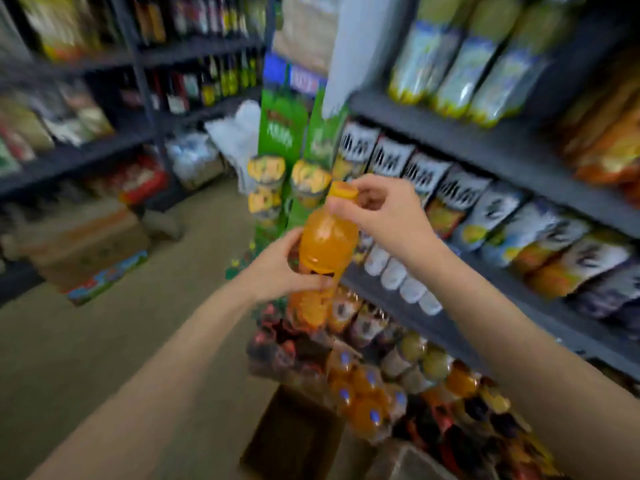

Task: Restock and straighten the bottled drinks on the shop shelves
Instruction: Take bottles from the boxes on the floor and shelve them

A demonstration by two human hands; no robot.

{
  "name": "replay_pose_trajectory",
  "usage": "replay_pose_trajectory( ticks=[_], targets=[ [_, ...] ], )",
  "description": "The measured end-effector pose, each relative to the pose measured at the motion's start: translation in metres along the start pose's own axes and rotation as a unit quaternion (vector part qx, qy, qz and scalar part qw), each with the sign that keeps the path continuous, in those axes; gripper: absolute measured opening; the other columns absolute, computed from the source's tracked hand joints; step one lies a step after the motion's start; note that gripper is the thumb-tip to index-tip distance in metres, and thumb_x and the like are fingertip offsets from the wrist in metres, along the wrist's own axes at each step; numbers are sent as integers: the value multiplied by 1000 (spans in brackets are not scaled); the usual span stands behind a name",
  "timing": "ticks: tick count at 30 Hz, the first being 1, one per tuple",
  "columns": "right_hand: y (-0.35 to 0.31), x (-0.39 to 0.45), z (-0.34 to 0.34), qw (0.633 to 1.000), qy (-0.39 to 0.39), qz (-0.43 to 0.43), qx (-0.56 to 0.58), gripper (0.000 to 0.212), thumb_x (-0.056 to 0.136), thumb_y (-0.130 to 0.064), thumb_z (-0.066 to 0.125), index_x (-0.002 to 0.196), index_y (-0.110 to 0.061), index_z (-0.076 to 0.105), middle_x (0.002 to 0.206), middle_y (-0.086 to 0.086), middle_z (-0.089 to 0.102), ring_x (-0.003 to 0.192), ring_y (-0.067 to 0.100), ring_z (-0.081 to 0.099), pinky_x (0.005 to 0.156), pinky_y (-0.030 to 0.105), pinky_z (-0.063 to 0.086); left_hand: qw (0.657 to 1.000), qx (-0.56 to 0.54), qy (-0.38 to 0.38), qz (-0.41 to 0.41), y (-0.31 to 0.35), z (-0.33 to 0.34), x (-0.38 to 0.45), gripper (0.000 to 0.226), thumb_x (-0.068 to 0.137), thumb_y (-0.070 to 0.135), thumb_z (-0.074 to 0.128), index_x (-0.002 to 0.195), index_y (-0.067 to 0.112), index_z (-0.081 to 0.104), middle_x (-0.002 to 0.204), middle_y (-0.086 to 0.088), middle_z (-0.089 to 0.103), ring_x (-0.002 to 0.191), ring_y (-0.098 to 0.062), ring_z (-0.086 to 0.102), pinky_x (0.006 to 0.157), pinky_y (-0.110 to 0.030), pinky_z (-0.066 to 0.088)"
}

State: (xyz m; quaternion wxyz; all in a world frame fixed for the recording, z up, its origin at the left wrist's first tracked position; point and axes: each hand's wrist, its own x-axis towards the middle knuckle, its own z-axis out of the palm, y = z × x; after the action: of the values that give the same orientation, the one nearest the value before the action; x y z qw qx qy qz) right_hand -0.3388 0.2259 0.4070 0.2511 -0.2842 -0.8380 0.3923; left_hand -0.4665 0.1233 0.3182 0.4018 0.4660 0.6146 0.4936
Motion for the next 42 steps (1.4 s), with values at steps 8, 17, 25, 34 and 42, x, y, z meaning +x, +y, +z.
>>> replay_pose_trajectory(
  ticks=[8, 17, 25, 34, 42],
  targets=[
    [-23, -34, -126, 993, 17, 100, 53, 17, 95, -16, 51, 90, -13, 67, 87, 0, 66, 78, 10, 61, 72, 24, 50, 993, -114, 15, -1, 150, 34, 44, 11, 75, 17, 73, 81, 16, 64, 67, 7, 69, 68, -12, 62, 73, -27, 49],
    [14, -56, -206, 945, -53, 96, 309, 54, 67, -7, 78, 117, -16, 58, 110, 1, 68, 104, 16, 63, 86, 28, 51, 979, -107, -171, 37, 242, 123, 123, 61, 56, 29, 65, 107, -2, 58, 93, -14, 66, 87, -25, 62, 79, -37, 48],
    [73, -33, -284, 957, 256, 119, 61, 65, 65, -18, 84, 115, -20, 43, 105, -11, 57, 101, 9, 56, 83, 21, 45, 967, 93, -182, 153, 280, 202, 211, 26, 88, 5, 57, 110, 18, 56, 118, -3, 62, 105, -9, 56, 86, -14, 46],
    [169, -55, -353, 796, 498, 303, -164, 61, 72, -33, 77, 111, -6, 38, 115, 15, 48, 108, 35, 52, 79, 41, 46, 979, 177, -48, 85, 241, 284, 292, 54, 86, 25, 63, 131, 14, 37, 131, -6, 49, 118, -22, 50, 95, -32, 41],
    [190, -37, -369, 763, 506, 336, -220, 66, 73, -35, 75, 116, -5, 35, 122, 14, 41, 117, 33, 44, 84, 44, 45, 974, 219, -4, 65, 221, 312, 324, 63, 80, 30, 69, 130, 13, 35, 132, -10, 49, 122, -30, 47, 102, -45, 39]
  ],
)
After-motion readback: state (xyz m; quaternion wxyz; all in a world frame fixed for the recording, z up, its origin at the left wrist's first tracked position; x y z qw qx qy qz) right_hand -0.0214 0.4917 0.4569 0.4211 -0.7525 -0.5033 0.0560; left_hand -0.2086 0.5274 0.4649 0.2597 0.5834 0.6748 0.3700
